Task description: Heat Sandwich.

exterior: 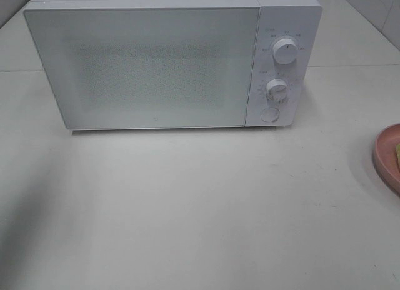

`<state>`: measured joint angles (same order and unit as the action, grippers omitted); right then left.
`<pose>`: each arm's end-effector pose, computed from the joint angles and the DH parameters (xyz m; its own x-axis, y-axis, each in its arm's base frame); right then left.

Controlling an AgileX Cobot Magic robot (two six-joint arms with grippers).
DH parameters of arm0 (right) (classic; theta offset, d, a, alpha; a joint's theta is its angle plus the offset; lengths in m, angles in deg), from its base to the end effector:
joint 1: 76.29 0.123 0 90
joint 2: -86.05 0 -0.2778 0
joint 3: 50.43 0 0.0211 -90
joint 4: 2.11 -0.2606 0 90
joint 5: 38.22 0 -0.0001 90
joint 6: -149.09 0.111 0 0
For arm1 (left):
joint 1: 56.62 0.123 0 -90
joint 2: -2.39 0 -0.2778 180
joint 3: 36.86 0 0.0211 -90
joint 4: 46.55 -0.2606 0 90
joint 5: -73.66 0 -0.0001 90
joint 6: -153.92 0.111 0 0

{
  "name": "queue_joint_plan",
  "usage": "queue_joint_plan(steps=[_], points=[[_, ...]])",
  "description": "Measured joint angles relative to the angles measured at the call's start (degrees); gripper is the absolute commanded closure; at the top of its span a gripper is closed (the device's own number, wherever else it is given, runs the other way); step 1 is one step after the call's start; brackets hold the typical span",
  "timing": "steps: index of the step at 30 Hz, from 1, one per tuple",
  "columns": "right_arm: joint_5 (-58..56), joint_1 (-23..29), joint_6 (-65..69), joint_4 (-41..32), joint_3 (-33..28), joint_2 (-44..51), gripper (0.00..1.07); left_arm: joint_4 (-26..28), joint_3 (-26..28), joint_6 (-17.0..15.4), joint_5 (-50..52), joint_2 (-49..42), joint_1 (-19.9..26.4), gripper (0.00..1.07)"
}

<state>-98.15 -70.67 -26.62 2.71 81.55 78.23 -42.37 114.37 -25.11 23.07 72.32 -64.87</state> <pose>0.0290 -0.0053 0.2765 -0.4321 -0.0098 -0.9018 -0.0184 0.9998 -0.0021 0.2189 -0.0381 0.2701 -0.8549 0.0943 -0.5102 0.1467 0.9871 -0.0634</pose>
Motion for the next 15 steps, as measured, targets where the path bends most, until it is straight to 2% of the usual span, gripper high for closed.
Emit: queue_joint_plan(steps=[3,7,8,15], points=[[0.00,0.00,0.00,0.00,0.00,0.00,0.32,-0.52,-0.40,0.11,-1.66,-2.06,1.95,0.08],[0.00,0.00,0.00,0.00,0.00,0.00,0.32,-1.38,-2.98,0.17,-3.21,-7.56,5.61,0.08],[0.00,0.00,0.00,0.00,0.00,0.00,0.32,-1.49,-5.04,0.17,-3.67,-10.77,6.99,0.08],[0.00,0.00,0.00,0.00,0.00,0.00,0.32,-1.55,-11.34,0.17,-7.33,-21.89,7.73,0.08]])
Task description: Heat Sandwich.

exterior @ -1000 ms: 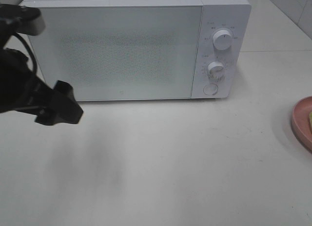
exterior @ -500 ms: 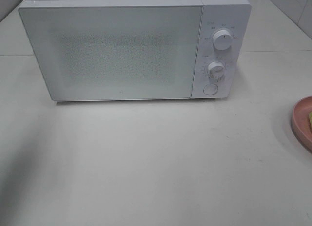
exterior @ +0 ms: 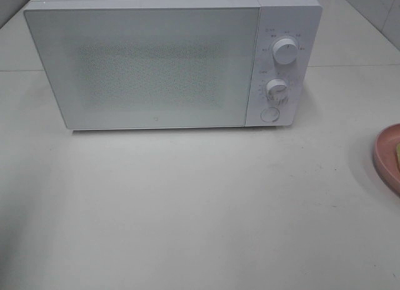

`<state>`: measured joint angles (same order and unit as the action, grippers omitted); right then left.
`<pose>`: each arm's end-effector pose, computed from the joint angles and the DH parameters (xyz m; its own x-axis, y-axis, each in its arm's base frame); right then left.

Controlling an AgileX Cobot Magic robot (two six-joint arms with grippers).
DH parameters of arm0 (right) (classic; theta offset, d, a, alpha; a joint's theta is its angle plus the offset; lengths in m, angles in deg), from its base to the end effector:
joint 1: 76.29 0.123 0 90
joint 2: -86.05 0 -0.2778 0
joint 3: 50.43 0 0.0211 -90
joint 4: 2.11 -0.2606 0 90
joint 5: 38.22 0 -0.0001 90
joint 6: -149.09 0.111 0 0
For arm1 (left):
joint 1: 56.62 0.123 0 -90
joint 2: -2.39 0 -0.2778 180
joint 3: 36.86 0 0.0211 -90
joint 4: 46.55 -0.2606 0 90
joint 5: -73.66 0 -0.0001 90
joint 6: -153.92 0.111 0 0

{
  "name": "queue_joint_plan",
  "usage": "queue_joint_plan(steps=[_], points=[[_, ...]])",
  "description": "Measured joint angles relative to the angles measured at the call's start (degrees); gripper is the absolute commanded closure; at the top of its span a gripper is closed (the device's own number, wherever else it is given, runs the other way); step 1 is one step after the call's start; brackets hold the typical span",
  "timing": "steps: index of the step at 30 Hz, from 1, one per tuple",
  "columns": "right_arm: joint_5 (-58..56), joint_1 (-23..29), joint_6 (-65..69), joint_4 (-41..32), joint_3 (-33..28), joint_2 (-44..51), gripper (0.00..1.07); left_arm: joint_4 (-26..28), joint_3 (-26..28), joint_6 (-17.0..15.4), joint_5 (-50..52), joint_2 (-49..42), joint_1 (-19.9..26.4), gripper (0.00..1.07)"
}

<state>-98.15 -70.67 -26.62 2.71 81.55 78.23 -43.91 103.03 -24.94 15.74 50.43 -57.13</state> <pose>0.0290 -0.0053 0.2765 -0.4321 -0.0098 -0.9018 -0.0184 0.9998 -0.0021 0.1359 -0.0055 0.2670 -0.8296 0.0028 -0.5584 0.0269 0.9990 -0.0349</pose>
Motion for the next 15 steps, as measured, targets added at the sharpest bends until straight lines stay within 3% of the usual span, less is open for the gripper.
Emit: queue_joint_plan(steps=[6,15], points=[[0.00,0.00,0.00,0.00,0.00,0.00,0.32,0.00,-6.02,0.00,-1.43,-11.12,0.00,0.08],[0.00,0.00,0.00,0.00,0.00,0.00,0.32,0.06,-8.25,0.00,-1.60,-21.77,0.00,0.08]])
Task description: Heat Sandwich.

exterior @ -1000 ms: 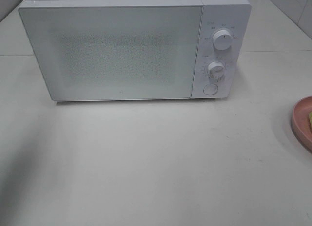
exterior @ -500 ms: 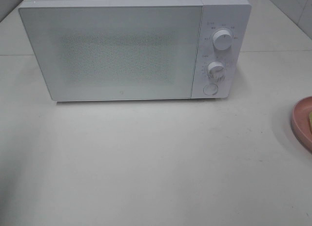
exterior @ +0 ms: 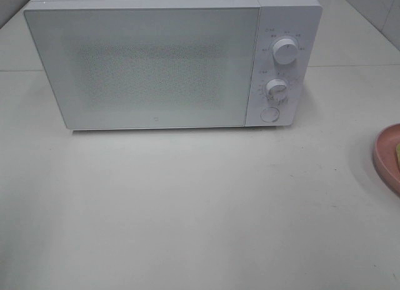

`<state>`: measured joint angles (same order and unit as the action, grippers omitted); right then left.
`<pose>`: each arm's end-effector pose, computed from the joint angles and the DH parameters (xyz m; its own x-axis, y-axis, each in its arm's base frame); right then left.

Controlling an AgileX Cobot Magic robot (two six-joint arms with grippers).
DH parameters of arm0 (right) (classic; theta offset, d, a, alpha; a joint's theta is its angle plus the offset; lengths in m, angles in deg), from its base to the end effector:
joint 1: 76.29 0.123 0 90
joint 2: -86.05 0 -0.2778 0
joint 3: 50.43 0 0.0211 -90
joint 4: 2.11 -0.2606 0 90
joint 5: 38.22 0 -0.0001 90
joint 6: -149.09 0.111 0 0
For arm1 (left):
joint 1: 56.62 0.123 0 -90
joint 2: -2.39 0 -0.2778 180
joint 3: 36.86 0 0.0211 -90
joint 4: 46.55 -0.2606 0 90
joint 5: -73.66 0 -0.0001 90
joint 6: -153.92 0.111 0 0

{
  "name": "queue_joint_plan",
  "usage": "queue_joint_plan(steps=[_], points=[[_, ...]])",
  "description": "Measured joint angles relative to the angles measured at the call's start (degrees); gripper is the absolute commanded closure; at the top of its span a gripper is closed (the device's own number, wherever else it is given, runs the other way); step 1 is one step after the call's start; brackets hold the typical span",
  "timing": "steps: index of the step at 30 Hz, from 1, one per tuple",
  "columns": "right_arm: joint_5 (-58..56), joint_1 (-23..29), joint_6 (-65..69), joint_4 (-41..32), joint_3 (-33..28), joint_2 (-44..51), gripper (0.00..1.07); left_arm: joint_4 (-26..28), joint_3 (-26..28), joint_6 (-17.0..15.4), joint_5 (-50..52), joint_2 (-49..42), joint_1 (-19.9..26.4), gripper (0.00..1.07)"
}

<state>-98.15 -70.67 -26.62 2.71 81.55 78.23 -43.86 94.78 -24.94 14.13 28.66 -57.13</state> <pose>0.0290 -0.0053 0.2765 -0.4321 -0.0098 -0.9018 -0.0184 0.9998 -0.0021 0.0761 -0.0052 0.2581 -0.6964 0.0023 -0.7176 0.0352 0.9989 -0.0310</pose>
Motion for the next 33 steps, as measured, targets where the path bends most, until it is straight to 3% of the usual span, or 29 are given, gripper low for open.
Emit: queue_joint_plan(steps=[12,19,33], points=[[0.00,0.00,0.00,0.00,0.00,0.00,0.32,0.11,0.00,0.00,0.00,-9.57,0.23,0.08],[0.00,0.00,-0.06,0.00,0.00,0.00,0.32,0.17,0.00,0.00,0.00,-18.11,4.70,0.08],[0.00,0.00,-0.06,0.00,0.00,0.00,0.32,0.17,0.00,0.00,0.00,-18.56,4.70,0.08]])
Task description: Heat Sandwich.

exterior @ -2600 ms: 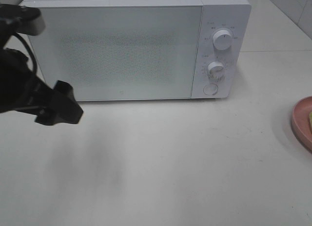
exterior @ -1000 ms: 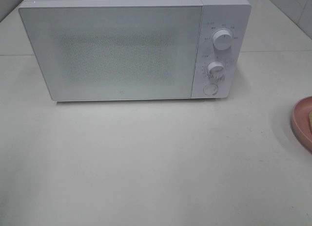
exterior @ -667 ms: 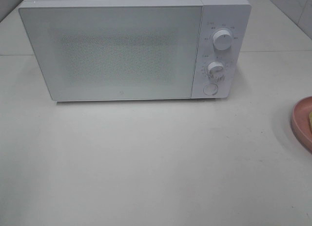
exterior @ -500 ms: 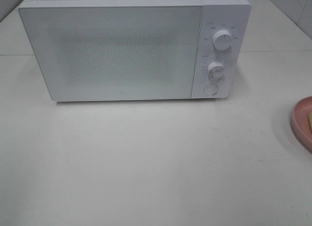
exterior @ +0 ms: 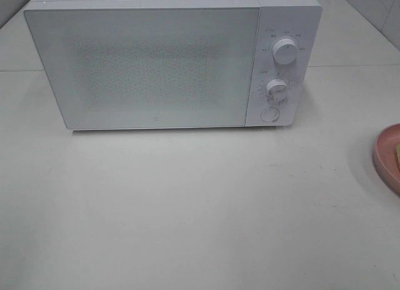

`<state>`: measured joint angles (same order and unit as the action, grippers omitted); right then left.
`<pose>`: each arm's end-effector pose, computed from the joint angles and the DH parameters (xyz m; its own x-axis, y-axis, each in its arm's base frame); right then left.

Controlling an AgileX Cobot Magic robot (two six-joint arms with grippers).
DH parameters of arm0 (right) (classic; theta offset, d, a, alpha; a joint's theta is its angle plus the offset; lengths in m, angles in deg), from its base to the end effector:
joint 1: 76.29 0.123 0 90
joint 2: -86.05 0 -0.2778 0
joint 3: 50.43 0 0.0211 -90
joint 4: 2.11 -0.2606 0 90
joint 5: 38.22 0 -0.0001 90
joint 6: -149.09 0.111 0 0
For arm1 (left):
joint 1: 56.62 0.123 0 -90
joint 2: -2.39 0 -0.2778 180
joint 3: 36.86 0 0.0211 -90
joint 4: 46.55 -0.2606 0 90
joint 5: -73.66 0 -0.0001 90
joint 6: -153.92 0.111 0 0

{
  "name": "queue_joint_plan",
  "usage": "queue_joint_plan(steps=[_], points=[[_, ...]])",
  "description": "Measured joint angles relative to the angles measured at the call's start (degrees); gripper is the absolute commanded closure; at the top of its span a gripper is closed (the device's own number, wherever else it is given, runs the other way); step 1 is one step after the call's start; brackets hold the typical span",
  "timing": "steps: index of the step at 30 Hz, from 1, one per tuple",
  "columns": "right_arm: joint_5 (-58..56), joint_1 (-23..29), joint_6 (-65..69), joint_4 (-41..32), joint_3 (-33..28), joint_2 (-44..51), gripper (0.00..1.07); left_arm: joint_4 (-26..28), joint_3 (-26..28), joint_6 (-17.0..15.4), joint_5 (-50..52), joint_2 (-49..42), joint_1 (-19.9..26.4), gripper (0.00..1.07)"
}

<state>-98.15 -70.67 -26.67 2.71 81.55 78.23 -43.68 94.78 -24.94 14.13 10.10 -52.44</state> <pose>0.0290 -0.0053 0.2765 -0.4321 -0.0107 -0.9018 -0.0187 0.9998 -0.0029 0.0294 -0.0027 0.2753 -0.4302 -0.0370 -0.9020 -0.0364 0.9991 -0.0236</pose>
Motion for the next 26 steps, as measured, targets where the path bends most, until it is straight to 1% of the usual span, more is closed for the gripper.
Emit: queue_joint_plan(steps=[26], points=[[0.00,0.00,0.00,0.00,0.00,0.00,0.32,0.00,0.00,0.00,0.00,0.00,0.00,0.08]])
